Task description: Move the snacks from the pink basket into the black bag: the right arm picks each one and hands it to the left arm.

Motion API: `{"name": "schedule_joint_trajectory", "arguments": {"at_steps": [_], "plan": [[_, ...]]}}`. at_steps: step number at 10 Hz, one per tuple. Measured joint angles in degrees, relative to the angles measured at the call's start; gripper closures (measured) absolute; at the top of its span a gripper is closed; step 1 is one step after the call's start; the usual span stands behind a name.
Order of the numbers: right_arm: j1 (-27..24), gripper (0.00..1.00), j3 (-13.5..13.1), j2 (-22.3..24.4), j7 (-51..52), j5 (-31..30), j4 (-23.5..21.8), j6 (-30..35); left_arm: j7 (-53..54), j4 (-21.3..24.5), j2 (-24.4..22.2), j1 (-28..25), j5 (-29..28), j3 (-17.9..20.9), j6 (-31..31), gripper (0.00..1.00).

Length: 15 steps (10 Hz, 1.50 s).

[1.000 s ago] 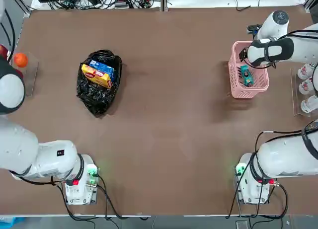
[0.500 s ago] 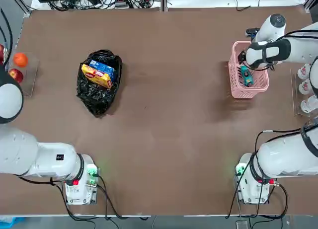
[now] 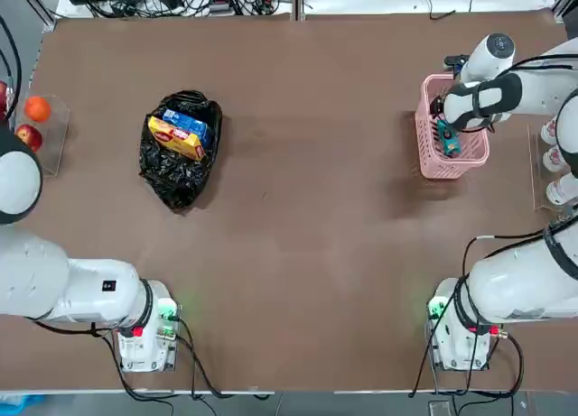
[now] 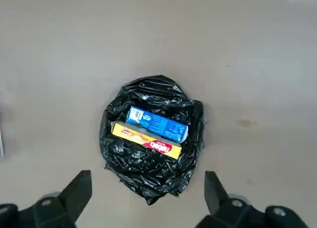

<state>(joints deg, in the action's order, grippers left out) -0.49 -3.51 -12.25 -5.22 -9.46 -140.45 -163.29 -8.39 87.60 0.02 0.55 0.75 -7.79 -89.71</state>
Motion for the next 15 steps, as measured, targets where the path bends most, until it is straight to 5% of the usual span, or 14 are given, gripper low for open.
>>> {"name": "schedule_joint_trajectory", "arguments": {"at_steps": [15], "plan": [[-0.08,0.06,-2.28,-3.04,-0.15,-7.41,-0.41,-5.45,-0.11,0.0,1.09,0.98,0.27,-0.66,2.41,0.0]]}}
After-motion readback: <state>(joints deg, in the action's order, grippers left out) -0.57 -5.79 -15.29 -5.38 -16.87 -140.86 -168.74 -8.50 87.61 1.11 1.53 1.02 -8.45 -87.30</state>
